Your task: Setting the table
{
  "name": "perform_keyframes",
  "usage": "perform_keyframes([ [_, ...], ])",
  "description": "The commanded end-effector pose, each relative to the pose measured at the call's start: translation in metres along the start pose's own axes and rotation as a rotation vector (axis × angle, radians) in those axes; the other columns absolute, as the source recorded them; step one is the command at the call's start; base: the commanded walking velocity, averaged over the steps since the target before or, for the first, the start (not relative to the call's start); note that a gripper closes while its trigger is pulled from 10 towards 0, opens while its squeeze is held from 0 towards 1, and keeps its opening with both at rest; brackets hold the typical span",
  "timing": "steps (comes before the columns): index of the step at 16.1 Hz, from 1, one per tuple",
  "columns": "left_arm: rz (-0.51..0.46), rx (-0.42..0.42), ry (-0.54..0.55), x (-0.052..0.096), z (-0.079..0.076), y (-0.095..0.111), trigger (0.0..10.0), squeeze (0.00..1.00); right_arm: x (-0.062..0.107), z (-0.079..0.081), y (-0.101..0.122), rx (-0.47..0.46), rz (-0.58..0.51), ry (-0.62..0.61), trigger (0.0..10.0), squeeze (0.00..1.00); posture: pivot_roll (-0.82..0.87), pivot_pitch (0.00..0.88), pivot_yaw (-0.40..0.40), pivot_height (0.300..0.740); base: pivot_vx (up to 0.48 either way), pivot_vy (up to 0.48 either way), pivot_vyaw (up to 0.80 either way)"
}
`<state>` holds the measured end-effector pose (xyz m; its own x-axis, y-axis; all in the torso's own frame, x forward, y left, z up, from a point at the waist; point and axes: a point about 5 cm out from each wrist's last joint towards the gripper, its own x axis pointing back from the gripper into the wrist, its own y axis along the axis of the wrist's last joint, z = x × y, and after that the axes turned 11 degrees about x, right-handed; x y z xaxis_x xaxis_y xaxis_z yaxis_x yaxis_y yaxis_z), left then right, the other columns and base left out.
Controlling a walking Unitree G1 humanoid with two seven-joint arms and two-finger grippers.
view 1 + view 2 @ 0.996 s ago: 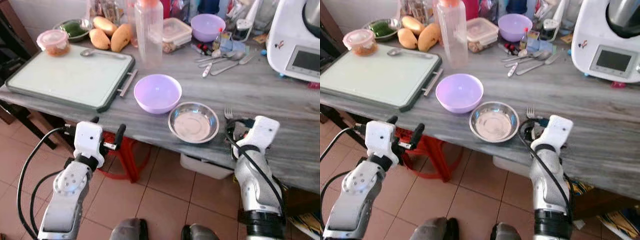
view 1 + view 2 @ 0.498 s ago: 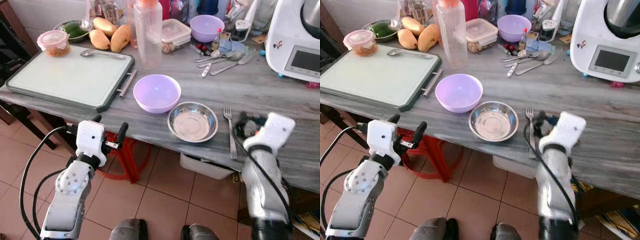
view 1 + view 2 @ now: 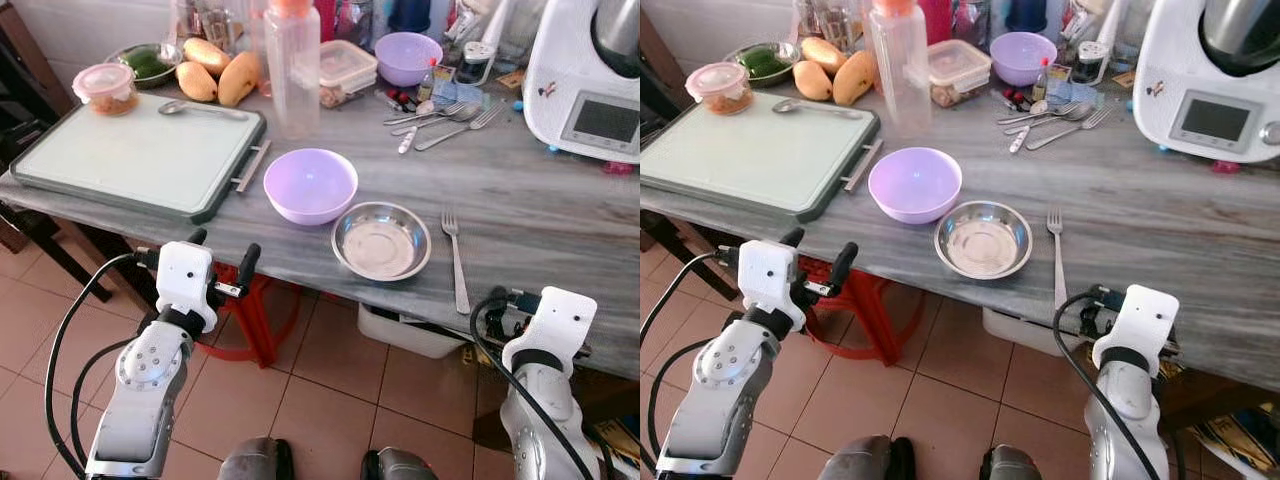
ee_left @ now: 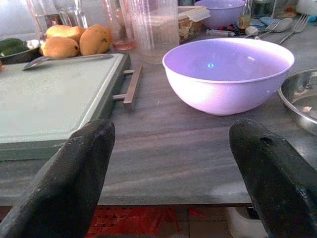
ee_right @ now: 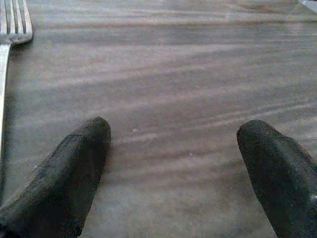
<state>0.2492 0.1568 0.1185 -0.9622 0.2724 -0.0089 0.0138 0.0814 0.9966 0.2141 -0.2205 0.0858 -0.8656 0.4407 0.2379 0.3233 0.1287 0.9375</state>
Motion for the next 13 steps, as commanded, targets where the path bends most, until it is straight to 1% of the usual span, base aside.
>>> perform_keyframes([
  [1,0.009,-0.009,0.008,0.000,0.003,-0.001,10.0,0.00,0.001,0.005,0.001,-0.010,0.019,0.012,10.0,1.00,0.04,0.054,0.035,0.740,0.000,0.000,0.00],
  [4,0.012,-0.013,0.012,0.000,0.004,-0.002,10.0,0.00,-0.003,0.012,0.001,-0.030,0.042,0.047,10.0,1.00,0.05,0.056,0.032,0.740,0.000,0.000,0.00],
  [6,0.019,-0.011,0.015,0.001,0.003,-0.003,10.0,0.00,-0.005,0.023,0.001,-0.049,0.061,0.118,10.0,1.00,0.05,0.058,0.031,0.740,0.000,0.000,0.00],
  [7,0.020,-0.011,0.016,0.001,0.003,-0.003,10.0,0.00,-0.005,0.024,0.001,-0.042,0.064,0.129,10.0,1.00,0.05,0.057,0.030,0.740,0.000,0.000,0.00],
  [13,0.021,-0.012,0.014,0.000,0.003,-0.003,10.0,0.00,0.001,0.036,-0.002,-0.059,0.102,0.210,10.0,1.00,0.04,0.056,0.033,0.740,0.000,0.000,0.00],
])
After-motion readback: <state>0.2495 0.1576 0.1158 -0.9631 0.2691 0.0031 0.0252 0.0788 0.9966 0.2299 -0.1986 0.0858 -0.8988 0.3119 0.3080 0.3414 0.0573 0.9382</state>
